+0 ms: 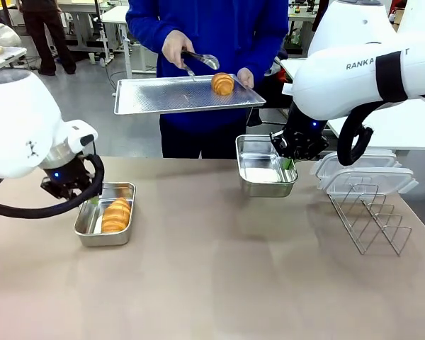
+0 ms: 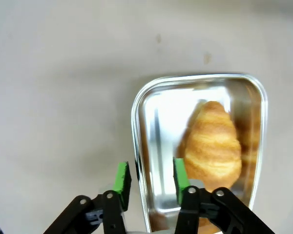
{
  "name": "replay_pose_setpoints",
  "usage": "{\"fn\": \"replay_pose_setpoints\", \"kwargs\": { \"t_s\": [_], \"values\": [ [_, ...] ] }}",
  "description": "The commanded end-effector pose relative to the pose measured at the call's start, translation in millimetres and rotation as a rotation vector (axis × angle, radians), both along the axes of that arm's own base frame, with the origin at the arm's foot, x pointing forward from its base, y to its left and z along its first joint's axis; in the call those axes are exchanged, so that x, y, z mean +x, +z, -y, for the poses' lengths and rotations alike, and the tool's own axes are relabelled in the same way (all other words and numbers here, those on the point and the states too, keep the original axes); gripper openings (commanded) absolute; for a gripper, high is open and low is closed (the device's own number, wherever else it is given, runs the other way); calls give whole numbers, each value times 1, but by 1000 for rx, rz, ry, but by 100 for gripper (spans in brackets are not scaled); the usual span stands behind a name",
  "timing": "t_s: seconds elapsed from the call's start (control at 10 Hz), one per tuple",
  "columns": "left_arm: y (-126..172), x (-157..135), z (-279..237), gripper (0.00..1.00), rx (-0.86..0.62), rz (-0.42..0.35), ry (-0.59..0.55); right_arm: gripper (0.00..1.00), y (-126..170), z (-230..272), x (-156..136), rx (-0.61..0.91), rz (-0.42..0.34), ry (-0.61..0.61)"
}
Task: Place the bread in airtight containers.
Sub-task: Once an object is inside an Airtight Container , place the container in the center of the table.
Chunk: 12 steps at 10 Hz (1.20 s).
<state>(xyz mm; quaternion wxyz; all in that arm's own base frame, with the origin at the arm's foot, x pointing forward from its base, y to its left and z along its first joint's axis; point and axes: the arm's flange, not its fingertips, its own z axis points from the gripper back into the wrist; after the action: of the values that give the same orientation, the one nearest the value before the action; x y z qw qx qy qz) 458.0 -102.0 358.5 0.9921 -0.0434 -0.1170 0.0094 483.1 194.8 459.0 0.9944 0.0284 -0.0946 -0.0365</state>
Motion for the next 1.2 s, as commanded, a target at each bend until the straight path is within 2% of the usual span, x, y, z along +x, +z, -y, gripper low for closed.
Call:
{"fn": "replay_pose_setpoints", "kwargs": {
  "t_s": [0.0, 0.1, 0.2, 0.3, 0.6, 0.8, 1.1],
  "values": [
    [57, -12, -24, 100, -110, 39, -98, 5, 2, -2, -1, -2, 8, -12],
    [95, -17, -39, 97, -187, 41, -218, 5, 2, -2, -1, -2, 8, -12],
    [132, -28, -62, 100, -269, 58, -361, 5, 2, -2, -1, -2, 8, -12],
    [156, -33, -88, 100, -347, 62, -518, 5, 2, -2, -1, -2, 8, -12],
    [187, -60, -155, 100, -389, 136, -850, 5, 2, -2, -1, -2, 8, -12],
    [185, -77, -177, 100, -338, 192, -910, 5, 2, -2, -1, -2, 8, -12],
    [167, -85, -189, 100, -322, 283, -894, 5, 2, -2, -1, -2, 8, -12]
  ]
}}
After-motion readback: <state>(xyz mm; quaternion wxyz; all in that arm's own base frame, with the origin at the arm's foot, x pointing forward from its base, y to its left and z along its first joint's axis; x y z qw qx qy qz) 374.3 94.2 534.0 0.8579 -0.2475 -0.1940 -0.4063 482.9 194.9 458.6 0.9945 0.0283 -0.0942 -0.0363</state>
